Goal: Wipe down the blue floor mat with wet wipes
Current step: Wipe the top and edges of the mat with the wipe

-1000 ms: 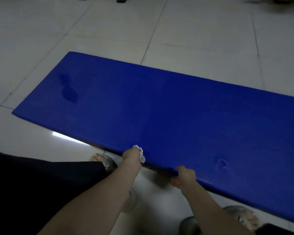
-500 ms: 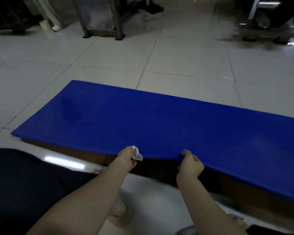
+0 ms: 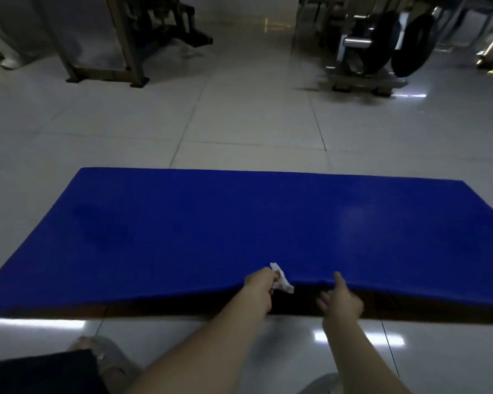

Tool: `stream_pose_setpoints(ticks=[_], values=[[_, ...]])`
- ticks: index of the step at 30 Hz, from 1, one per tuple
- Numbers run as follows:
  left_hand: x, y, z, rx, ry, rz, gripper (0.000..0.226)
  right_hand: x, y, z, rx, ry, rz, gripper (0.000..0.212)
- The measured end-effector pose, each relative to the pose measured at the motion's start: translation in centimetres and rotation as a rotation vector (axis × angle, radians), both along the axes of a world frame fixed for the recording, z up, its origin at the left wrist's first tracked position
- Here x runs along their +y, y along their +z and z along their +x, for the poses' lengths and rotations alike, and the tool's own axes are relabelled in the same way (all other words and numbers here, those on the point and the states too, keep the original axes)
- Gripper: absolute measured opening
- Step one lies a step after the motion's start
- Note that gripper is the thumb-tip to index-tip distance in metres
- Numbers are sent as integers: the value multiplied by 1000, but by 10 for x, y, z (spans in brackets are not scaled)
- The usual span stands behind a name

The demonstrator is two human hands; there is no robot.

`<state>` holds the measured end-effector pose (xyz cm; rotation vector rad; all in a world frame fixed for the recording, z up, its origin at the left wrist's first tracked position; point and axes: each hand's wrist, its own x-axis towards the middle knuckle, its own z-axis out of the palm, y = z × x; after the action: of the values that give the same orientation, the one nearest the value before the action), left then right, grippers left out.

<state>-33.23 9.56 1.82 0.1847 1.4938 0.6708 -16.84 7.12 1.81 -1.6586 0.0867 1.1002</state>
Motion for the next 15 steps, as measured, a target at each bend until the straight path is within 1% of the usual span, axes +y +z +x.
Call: stream_pose_setpoints(ticks=[1,2,3,5,7,8,11,13,15], values=[[-2,-7,7,-16,-26,-15,29,1,-6,-2,109,44,-9,57],[-7,-10,11,-33,-42,-29,29,4,-14,-2,196,80,-19,63],[-14,-14,10,-54,-70,-23,26,4,-21,-3,261,110,-47,64],[-31,-19,5,-108,-122,-4,9,5,-34,-1,337,139,-94,51],[-42,-32,-14,-151,-42,7,24,8,-44,0,337,148,-138,35],[-44,-35,-25,-154,49,-5,24,12,-49,-1,313,152,-159,33],[-40,-44,-66,-60,253,-39,18,18,-55,-6,225,119,-190,34],[-39,-48,-86,-22,303,-70,13,14,-57,-8,161,87,-218,34],[-44,-53,-89,-64,278,-124,10,4,-56,-3,99,50,-236,32]])
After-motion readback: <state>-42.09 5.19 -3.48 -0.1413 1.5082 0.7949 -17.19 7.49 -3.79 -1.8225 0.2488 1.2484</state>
